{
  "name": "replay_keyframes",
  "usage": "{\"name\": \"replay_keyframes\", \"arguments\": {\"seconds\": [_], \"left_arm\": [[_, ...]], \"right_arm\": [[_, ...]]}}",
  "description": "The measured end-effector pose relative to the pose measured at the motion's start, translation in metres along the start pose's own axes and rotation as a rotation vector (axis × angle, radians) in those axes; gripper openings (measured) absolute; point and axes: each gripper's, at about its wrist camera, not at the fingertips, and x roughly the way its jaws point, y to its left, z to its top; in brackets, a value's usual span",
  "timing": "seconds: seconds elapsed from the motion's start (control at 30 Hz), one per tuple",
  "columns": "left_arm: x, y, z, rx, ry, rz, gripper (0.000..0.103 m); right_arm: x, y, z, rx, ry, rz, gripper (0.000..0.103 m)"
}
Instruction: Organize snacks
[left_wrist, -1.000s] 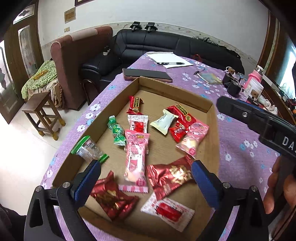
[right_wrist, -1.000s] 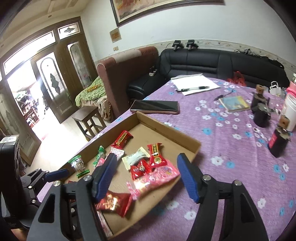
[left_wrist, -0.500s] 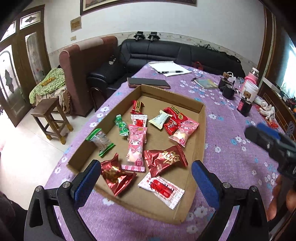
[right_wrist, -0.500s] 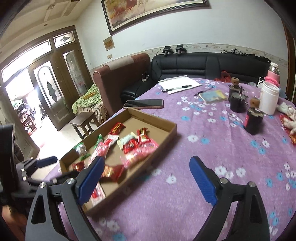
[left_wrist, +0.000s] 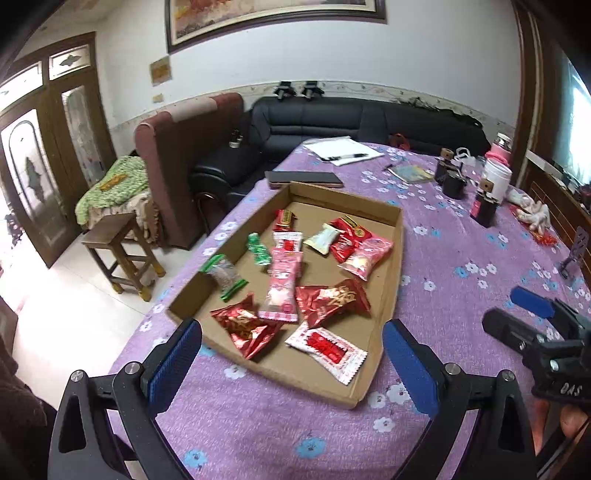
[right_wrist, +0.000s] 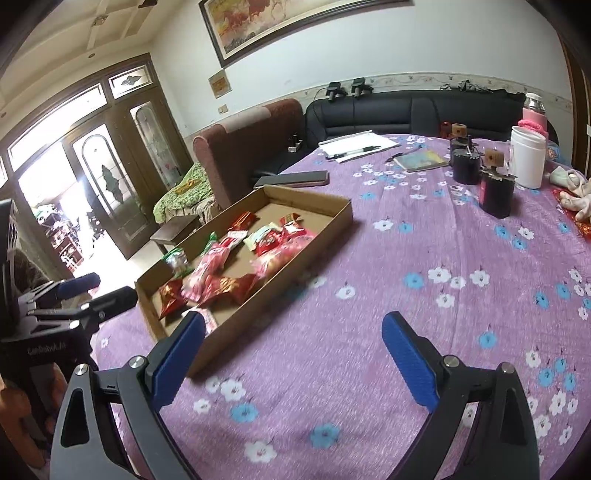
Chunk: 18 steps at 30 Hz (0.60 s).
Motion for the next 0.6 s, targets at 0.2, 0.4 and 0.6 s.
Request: {"name": "replay_keyframes", "arguments": {"seconds": [0.2,0.4,0.6], "left_arm": [[-0.01,0.009,-0.004,-0.037,-0.006,0.002,0.102],[-0.022,0.017,-0.013,-0.063,-0.021,0.023,0.102],[-0.032,0.022,-0.022,-0.063,-0.038,0.041,0.102]], "right_arm": [[-0.008,0.016,-0.006,-0.052,0.001,0.01,0.096],[-0.01,0.028,-0.013,-0.084,0.01,0.024,0.097],[-0.01,0.044,-0.02,-0.133,0.026,0.036,0.097]]}}
